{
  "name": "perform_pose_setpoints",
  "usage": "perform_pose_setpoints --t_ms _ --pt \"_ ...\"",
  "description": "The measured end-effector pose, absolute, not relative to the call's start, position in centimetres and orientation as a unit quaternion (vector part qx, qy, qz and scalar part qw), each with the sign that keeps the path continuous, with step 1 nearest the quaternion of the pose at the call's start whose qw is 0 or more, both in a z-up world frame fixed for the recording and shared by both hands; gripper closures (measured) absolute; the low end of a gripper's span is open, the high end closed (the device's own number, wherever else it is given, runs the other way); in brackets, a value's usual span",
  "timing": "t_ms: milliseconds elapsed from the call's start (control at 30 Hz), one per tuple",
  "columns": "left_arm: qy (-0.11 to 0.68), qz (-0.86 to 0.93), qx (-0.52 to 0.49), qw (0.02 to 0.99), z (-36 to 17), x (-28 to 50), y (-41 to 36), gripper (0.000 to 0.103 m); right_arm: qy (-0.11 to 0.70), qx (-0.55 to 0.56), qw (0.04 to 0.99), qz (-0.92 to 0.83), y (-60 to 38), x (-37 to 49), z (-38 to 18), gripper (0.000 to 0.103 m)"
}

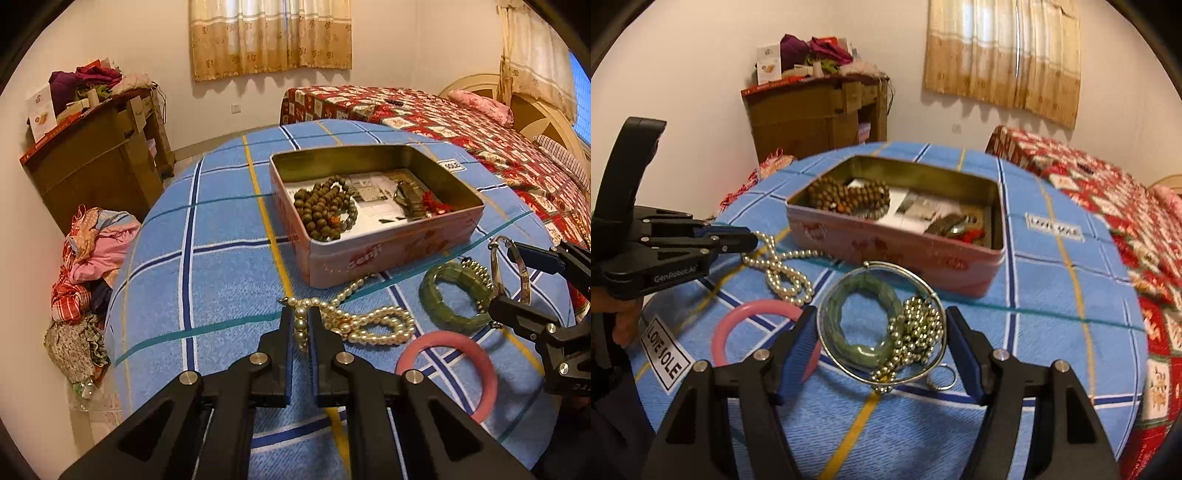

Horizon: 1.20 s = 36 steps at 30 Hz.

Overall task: Organize jewelry
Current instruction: 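Carry the pearls in the left tool over the tin while the right tool carries the silver bangle there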

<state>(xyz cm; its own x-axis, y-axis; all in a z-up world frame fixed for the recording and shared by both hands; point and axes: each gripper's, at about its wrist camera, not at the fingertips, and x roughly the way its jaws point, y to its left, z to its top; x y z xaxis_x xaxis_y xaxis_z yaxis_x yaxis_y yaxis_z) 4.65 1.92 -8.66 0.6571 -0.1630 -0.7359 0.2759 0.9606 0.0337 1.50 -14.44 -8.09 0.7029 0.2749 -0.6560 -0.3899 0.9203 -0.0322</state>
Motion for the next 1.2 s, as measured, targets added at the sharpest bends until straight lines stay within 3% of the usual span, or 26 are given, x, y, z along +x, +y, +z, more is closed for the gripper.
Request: perform_pose_setpoints --t_ms 567,1200 --pt "0.345 -0.131 0.071 0.927 -3.4 3.6 1.7 0.097 0.317 -0.088 0.929 0.169 -14.7 2.5 -6.3 0.033" --pt "0.306 -0.104 0.065 0.944 0.8 7.7 1.2 0.097 0.282 -0.104 0.944 0.136 -14.4 6.9 -2.6 0.033"
